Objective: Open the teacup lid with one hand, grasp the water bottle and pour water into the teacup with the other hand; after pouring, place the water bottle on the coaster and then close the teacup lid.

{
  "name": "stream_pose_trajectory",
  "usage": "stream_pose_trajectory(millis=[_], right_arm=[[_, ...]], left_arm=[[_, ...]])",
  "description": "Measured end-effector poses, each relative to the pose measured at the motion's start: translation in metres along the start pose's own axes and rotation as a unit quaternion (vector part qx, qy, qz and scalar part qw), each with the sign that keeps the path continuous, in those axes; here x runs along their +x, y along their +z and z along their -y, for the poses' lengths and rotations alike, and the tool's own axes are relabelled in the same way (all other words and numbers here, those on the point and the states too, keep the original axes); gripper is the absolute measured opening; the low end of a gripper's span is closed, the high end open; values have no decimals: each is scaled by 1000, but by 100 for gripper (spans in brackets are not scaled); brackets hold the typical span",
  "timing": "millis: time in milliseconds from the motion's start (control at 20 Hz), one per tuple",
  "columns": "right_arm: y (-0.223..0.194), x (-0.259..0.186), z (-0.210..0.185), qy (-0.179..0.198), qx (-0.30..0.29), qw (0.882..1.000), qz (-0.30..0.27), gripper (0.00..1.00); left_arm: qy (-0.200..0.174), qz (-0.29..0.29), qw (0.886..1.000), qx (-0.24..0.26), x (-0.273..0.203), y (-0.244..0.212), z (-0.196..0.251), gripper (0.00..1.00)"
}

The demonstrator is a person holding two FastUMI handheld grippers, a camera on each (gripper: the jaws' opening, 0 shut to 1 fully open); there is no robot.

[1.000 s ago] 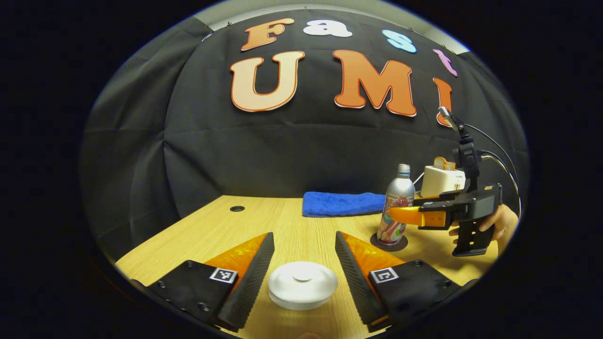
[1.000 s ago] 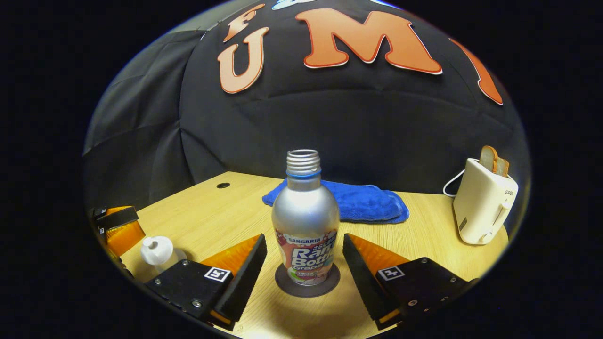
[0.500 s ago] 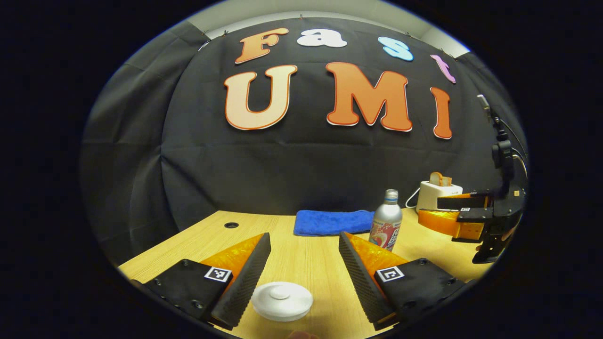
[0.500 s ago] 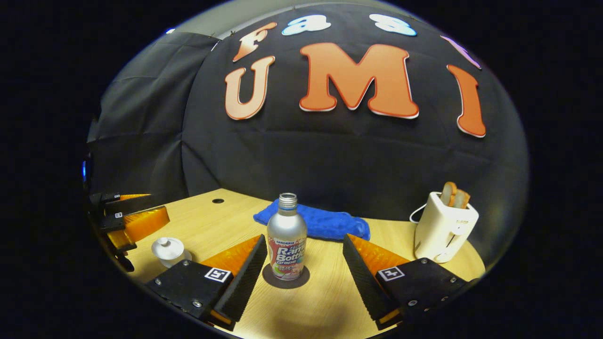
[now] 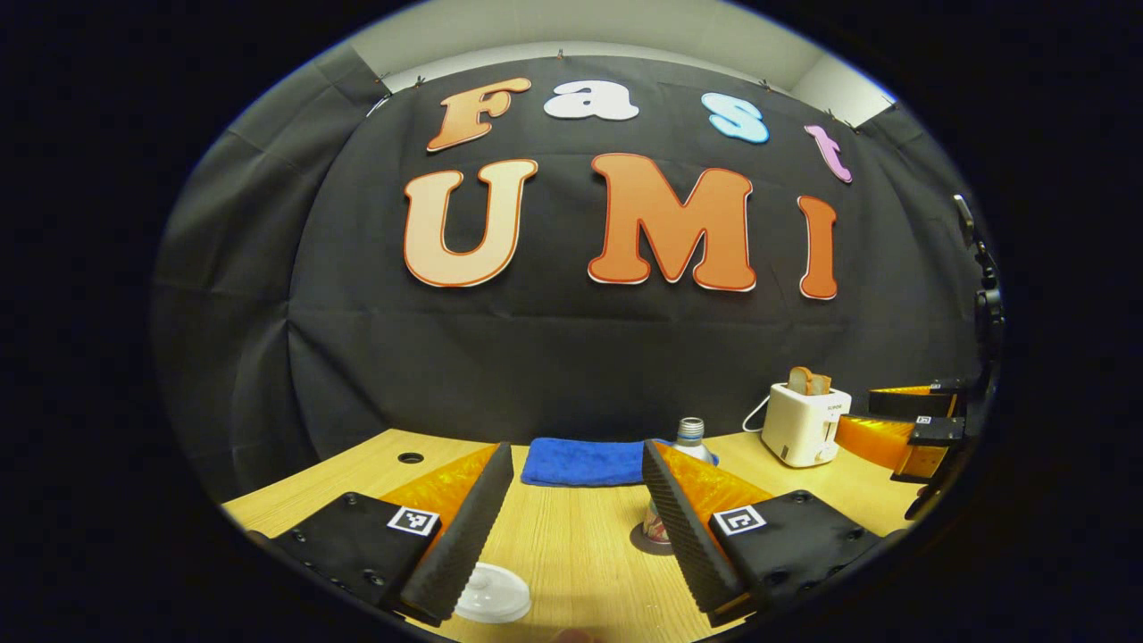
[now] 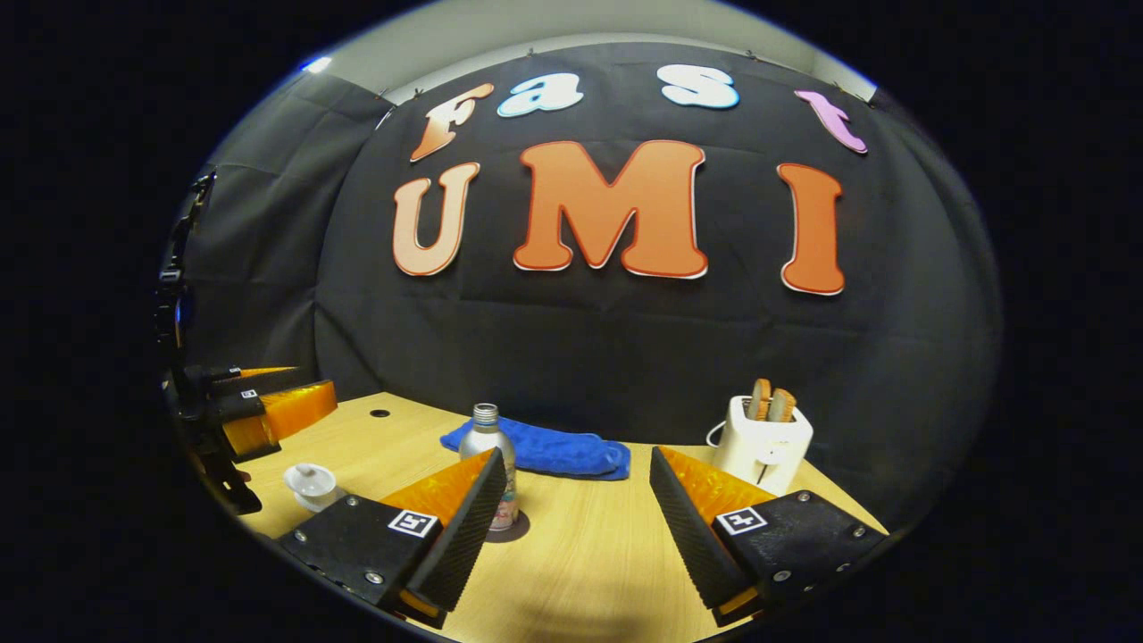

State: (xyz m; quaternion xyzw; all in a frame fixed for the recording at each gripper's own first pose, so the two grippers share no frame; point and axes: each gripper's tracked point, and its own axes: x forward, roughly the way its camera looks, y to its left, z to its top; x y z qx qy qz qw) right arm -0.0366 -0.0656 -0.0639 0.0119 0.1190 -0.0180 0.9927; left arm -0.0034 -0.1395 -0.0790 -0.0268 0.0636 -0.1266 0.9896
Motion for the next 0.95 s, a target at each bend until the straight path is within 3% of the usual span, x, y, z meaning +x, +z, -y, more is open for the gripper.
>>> stream_pose_trajectory(millis=[200, 500, 750, 800, 950], right_arm=[[-12, -15, 25, -26, 19, 999, -10, 97], [2, -26, 42, -51, 26, 998, 21, 97], [18, -33, 35, -55, 2, 998, 43, 97], [20, -33, 33, -53, -2, 997, 47, 97], [27, -35, 25, -51, -9, 997, 57, 97]], left_arm=[[-9, 14, 1000, -3, -1, 9, 10, 99], [-5, 31, 999, 4, -3, 18, 10, 99], [1, 47, 999, 14, -3, 34, 8, 99], [2, 49, 999, 17, -5, 36, 8, 92], [4, 58, 998, 21, -8, 43, 7, 99]])
